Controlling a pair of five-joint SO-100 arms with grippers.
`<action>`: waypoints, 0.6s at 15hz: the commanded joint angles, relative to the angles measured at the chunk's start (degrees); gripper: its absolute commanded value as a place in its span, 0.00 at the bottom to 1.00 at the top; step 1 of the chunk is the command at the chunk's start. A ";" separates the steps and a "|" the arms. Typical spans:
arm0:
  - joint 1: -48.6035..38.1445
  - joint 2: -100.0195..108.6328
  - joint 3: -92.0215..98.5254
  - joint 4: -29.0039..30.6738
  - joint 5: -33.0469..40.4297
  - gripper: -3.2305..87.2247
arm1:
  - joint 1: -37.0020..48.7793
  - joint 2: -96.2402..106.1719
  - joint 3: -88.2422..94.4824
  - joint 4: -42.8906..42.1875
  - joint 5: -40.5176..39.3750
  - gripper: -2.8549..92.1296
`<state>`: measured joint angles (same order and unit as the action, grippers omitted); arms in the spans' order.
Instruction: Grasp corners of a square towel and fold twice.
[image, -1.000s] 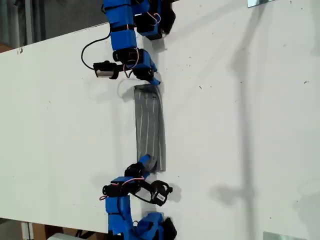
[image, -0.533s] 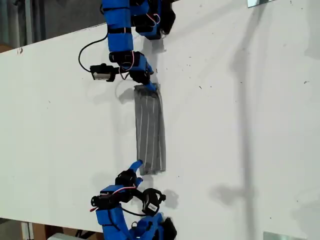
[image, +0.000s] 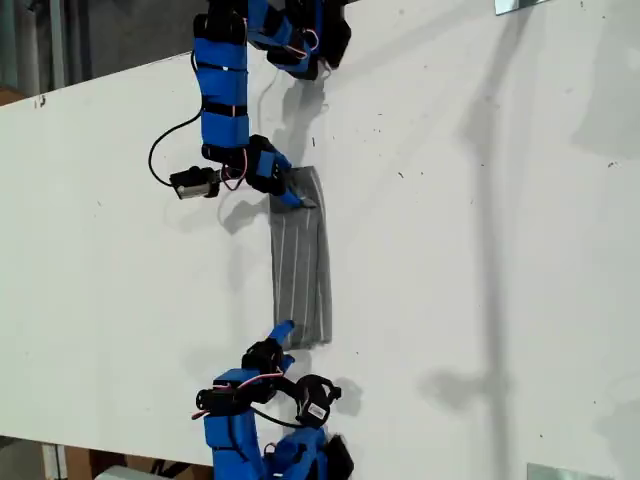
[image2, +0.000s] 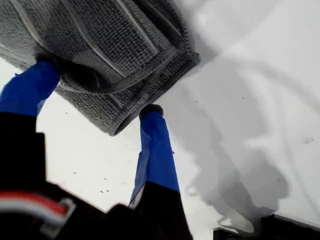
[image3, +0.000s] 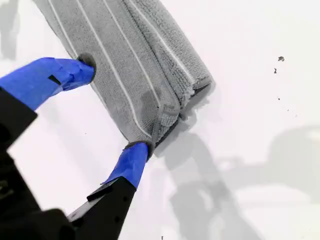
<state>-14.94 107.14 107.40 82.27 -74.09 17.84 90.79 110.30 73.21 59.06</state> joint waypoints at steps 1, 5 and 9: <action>0.79 2.11 0.18 -0.70 -0.44 0.36 | -0.53 3.34 -6.59 3.96 -0.53 0.41; 1.32 2.29 0.35 -1.76 -0.70 0.36 | 2.29 0.53 -2.64 3.78 -0.26 0.40; 1.49 2.29 0.79 -2.29 -0.79 0.36 | 4.57 -6.68 -1.76 -0.70 -2.02 0.41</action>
<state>-14.33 107.14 108.54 80.68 -74.27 21.18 85.08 108.81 73.65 58.01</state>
